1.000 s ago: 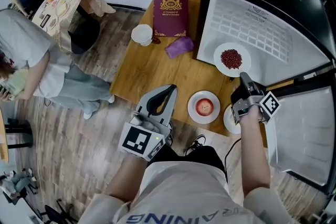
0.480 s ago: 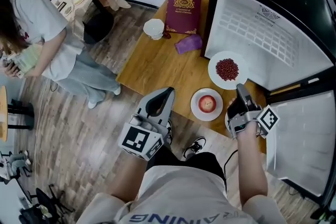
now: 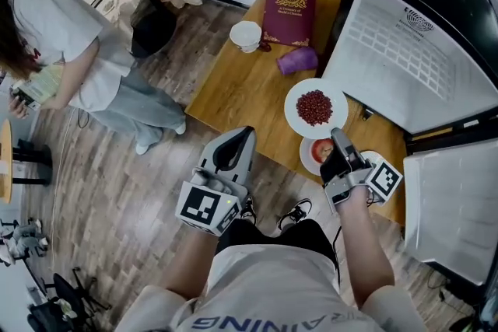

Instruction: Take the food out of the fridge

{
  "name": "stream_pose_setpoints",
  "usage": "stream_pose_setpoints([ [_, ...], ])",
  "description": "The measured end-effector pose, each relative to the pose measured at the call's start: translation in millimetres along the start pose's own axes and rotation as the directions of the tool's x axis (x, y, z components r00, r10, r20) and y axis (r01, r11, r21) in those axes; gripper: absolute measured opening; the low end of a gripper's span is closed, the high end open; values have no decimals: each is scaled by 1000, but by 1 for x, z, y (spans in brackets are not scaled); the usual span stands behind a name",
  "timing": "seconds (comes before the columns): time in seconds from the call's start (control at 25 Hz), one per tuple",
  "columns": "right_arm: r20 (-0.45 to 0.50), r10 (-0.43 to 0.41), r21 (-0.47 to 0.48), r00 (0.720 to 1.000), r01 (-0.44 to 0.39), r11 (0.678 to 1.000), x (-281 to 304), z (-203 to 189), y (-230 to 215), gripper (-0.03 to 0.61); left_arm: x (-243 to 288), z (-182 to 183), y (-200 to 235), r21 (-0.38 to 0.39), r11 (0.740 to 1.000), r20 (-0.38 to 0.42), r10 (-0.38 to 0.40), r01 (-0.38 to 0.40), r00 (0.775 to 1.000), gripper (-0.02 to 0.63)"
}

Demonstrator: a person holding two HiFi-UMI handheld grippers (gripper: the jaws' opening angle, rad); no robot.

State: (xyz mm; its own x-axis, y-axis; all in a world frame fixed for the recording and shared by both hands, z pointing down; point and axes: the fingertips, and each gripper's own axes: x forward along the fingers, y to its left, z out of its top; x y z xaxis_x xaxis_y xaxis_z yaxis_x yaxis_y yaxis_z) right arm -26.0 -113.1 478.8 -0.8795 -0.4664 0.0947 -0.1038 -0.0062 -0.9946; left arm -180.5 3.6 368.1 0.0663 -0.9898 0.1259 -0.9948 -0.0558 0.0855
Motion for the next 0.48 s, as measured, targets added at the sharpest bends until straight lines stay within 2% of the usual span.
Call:
stream_pose_setpoints([
  [0.28,-33,-31,9,999,31,999,37,-68,-21,26,-25,-7,46,15,1000,-22,4,-4,1000,8],
  [0.48,-42,-89,9,995,89,996,57,-95,-49,26,-37,-20,67,4,1000,-46,-3,3,999,8],
])
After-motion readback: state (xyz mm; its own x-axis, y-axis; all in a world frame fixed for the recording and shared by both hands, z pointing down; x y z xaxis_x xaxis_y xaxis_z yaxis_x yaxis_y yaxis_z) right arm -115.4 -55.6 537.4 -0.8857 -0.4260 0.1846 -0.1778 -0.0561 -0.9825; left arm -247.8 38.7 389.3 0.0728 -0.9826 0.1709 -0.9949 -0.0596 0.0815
